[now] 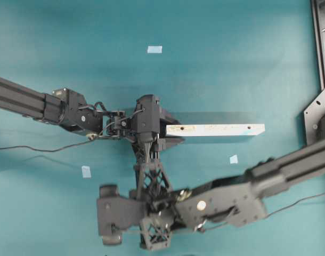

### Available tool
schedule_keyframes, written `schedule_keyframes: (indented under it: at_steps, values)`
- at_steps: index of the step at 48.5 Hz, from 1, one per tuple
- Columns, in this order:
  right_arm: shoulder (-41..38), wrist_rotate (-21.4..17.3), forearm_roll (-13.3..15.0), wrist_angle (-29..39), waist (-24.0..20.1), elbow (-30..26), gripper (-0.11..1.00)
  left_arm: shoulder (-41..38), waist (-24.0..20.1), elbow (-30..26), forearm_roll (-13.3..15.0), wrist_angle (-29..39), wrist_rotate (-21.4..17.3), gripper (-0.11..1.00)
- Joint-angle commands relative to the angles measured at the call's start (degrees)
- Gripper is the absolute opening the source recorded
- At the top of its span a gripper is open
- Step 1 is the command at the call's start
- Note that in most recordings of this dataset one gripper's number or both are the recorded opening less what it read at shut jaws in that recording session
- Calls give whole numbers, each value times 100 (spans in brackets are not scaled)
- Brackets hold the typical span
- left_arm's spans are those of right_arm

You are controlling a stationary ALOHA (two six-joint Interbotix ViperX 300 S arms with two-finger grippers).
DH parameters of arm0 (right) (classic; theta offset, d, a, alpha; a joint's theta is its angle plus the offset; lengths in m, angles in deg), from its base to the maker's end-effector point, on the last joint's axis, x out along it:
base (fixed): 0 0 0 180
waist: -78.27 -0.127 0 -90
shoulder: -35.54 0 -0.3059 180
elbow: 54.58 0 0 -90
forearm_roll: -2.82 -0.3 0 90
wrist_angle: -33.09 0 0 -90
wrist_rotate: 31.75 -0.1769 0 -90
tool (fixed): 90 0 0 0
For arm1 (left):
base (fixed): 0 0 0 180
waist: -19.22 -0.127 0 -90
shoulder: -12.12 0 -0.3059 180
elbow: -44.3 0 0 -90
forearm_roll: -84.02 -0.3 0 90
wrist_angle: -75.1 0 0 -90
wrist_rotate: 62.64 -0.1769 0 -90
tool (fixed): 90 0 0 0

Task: Move the wooden board into place and insert the rod into its hole.
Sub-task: 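Lift the dowel with the right gripper and carry it over the strip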

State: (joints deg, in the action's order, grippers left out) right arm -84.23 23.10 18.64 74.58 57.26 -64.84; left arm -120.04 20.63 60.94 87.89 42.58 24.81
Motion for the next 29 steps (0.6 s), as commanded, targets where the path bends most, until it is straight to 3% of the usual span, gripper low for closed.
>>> schedule_keyframes:
  at_steps: [1,10,17,29]
  values:
    - [519,0,70,-123,149,0,10,18,44,26,9,123,0,48]
    - [993,0,281,-826,325,483,10,18,44,35,9,123,0,48]
    - [1354,-9,492,-2030,448,1099,10,18,44,35,9,123,0,48]
    - [1758,0,501,-3964,747,1986,10,18,44,35,9,123,0,47]
